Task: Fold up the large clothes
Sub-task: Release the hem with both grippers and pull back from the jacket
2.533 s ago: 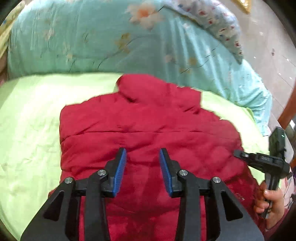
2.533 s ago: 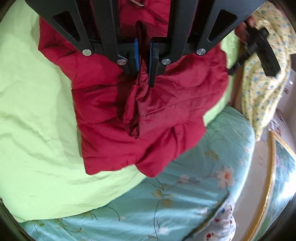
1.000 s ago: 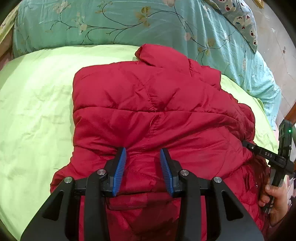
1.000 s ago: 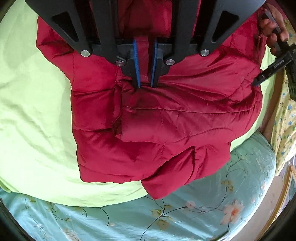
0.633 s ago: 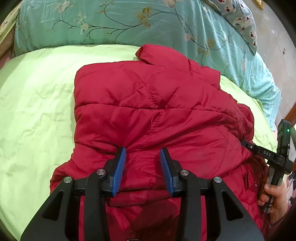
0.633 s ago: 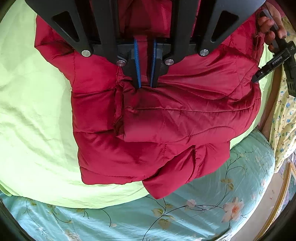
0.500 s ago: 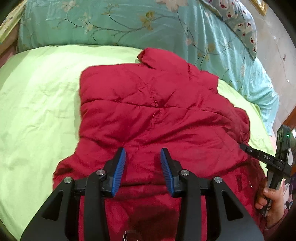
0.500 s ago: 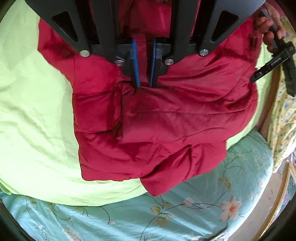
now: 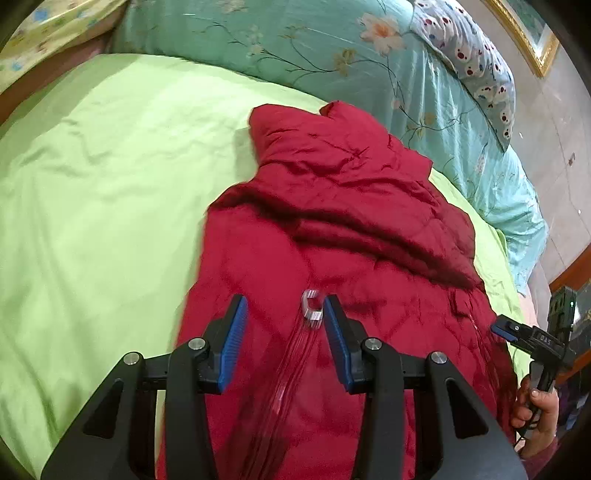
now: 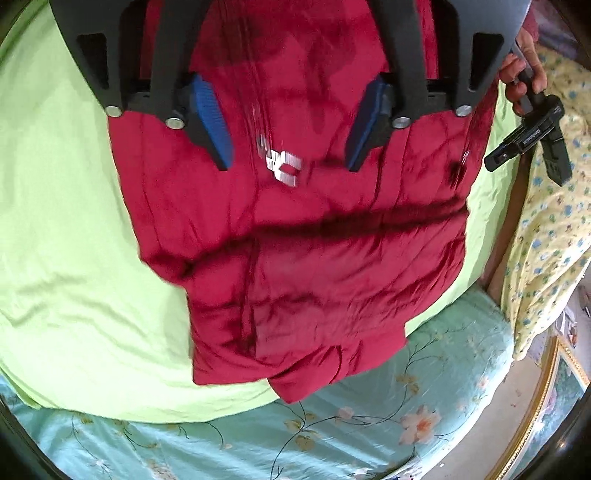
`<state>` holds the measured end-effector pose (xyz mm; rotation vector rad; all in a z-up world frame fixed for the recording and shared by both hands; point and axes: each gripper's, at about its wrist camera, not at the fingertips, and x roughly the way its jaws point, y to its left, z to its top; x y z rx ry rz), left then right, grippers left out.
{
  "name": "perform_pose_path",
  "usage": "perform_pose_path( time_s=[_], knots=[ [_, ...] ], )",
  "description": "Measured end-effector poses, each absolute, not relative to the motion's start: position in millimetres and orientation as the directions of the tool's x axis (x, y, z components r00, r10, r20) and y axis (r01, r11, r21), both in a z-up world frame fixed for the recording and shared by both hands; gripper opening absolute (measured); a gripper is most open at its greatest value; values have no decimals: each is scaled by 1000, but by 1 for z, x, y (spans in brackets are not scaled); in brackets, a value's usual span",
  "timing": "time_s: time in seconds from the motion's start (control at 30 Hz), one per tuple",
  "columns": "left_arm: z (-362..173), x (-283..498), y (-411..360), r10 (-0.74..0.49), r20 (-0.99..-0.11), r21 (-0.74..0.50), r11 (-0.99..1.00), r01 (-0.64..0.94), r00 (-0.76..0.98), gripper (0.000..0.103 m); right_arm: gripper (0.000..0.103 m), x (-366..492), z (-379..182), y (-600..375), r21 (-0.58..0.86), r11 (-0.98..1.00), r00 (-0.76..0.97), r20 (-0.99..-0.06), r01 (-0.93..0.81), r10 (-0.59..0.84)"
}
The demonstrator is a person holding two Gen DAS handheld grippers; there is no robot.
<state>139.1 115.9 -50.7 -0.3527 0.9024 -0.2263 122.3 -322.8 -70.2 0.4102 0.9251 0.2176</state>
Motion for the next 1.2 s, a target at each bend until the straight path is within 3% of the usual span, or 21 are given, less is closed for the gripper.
perform_pose_path(
  time_s=[0.17,0.37,0.47,0.57,0.83,0.9,1.0,1.1,1.17,1.2],
  knots=[
    [-49,107,127,-312,-731,-373,927,28,607,40,79,81,-62,-338,408,912,628,-721,45,292],
    [-49,83,136,-275,-741,-342,940,8,613,40,85,46,-68,-350,274,953,617,-774,129,139],
    [-48,75,137,-252,-745,-310,951,13,618,40,86,32,-72,-348,265,956,616,-776,126,134],
    [-50,66,138,-245,-750,-294,955,22,614,49,86,18,-78,-345,257,960,603,-785,110,141],
    [-61,49,142,-230,-773,-273,962,17,591,54,86,9,-89,-334,240,968,553,-817,68,163],
    [-63,45,145,-231,-779,-274,962,15,584,62,86,9,-94,-332,238,970,532,-829,55,173],
    [-64,38,149,-239,-781,-281,960,17,577,68,82,5,-102,-330,271,962,499,-837,19,226],
    [-66,33,152,-240,-789,-276,961,23,565,68,62,-3,-104,-331,285,958,482,-838,-17,258],
    [-68,31,153,-247,-794,-280,960,27,556,68,41,-10,-101,-335,299,953,477,-833,-38,281],
    [-69,31,154,-252,-795,-284,958,29,552,68,38,-12,-99,-337,310,950,478,-828,-48,294]
  ],
)
